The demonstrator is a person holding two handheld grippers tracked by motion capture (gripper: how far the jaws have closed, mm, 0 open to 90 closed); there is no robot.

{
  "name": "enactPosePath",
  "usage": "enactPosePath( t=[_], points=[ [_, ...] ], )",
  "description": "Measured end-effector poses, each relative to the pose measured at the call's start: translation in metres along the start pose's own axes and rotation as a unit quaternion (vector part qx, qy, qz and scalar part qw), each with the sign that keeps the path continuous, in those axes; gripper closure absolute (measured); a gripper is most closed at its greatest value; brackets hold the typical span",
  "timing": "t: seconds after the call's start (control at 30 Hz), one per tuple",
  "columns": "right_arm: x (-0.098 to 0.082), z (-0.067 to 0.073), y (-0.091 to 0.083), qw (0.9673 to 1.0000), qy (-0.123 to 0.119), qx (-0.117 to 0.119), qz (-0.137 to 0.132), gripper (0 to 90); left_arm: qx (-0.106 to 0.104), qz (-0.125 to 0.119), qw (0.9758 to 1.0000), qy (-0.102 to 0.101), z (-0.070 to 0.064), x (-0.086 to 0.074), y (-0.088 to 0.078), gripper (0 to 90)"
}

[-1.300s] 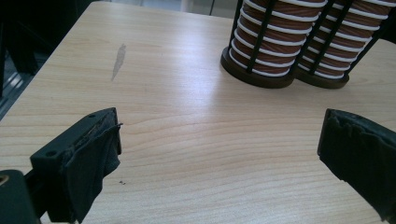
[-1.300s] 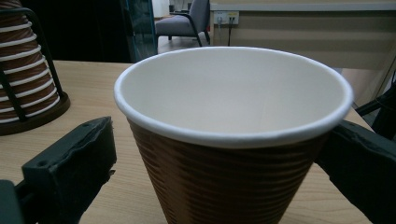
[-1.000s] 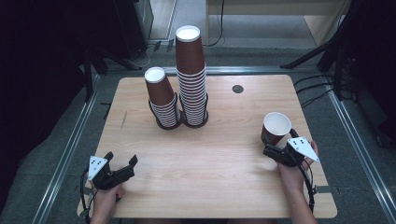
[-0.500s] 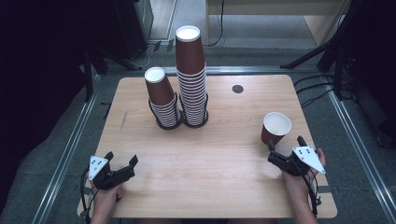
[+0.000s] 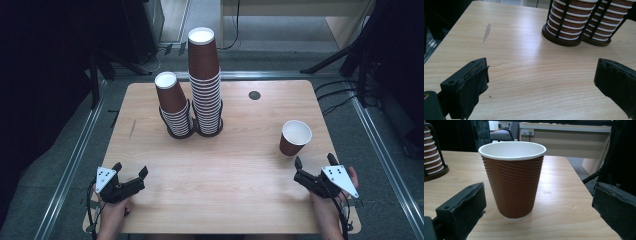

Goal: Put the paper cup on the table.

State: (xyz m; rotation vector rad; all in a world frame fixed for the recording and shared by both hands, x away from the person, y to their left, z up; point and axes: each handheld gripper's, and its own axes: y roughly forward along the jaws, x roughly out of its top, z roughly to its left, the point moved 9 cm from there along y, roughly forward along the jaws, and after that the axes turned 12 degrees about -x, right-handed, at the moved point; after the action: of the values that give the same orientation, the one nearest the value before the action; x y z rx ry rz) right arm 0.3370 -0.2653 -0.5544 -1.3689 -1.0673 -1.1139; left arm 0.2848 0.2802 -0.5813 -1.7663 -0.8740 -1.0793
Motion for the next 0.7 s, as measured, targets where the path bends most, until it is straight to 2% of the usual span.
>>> enactPosePath(
  t=[0.4,0.5,0.7],
  points=[
    [-0.009,-0.029,-0.017,0.9999,0.006,-0.014,0.007,0.0,-0.001,0.000,1.0000,0.001,-0.001,0.000,0.000,0.0],
    [-0.010,-0.040,-0.022,0.9997,0.013,-0.021,0.005,0.0,-0.001,-0.001,1.0000,0.000,-0.001,0.000,0.000,0.0],
    [-0.013,-0.051,-0.027,0.9995,0.014,-0.027,0.008,0.0,-0.001,-0.001,1.0000,0.000,0.000,0.000,0.000,0.0]
  ],
)
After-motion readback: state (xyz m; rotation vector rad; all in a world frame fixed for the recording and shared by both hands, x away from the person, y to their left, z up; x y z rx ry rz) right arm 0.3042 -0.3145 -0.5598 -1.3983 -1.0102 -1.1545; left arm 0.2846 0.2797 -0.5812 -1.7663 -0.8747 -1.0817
